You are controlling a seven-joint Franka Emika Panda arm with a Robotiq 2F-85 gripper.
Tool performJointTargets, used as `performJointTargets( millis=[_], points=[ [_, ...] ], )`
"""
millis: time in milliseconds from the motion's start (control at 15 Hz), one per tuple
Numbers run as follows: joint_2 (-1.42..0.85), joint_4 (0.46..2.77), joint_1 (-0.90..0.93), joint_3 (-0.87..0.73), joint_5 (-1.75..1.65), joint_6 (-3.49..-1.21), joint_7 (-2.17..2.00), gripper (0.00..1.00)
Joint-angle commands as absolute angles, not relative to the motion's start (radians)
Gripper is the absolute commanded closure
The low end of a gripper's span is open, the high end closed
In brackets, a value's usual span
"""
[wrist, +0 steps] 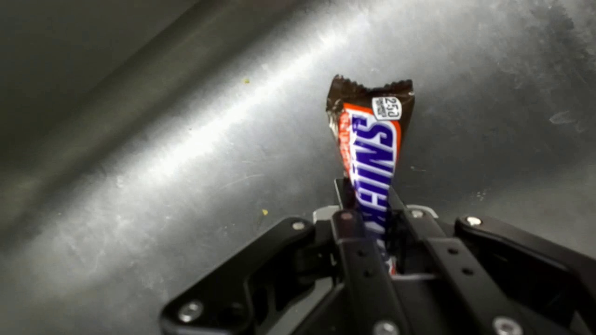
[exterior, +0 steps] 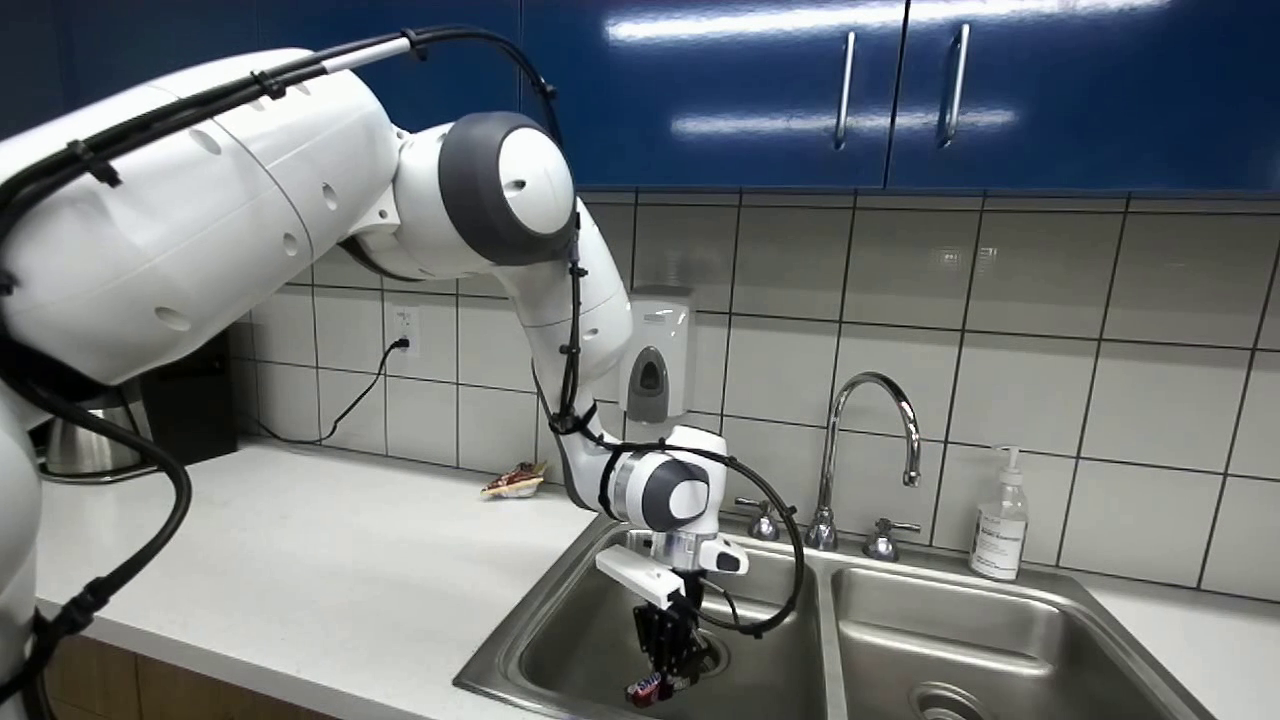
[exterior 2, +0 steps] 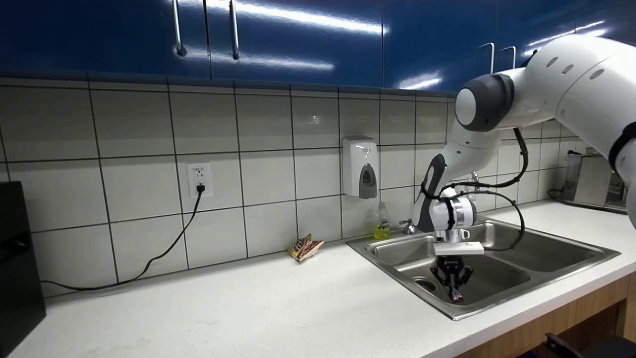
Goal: Put the candy bar into the sink
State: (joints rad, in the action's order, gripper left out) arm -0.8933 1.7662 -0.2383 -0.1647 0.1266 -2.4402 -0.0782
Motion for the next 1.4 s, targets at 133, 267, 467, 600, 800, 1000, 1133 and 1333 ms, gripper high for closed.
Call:
performJointTargets(
  millis=[133,267,467,600,800,1000,1133,1333],
  points=[
    [-0.923,1.734,-0.278,-0.14,0.143,-2.439,-0.053,0.96],
    [-0.929,1.731,-0.28,-0.138,0.143,-2.437,-0.05,0.96],
    [-0.934,1.73,-0.279,-0.138,0.143,-2.437,-0.051,0.96],
    [-0.936,1.729,-0.279,-0.137,0.142,-2.436,-0.051,0.96],
    [-0.942,1.726,-0.279,-0.137,0.142,-2.437,-0.051,0.96],
    [-0.951,1.722,-0.277,-0.137,0.141,-2.438,-0.052,0.96],
    [-0.956,1.718,-0.277,-0.136,0.141,-2.438,-0.052,0.96],
    [-0.961,1.716,-0.276,-0.135,0.14,-2.437,-0.052,0.96]
  ],
)
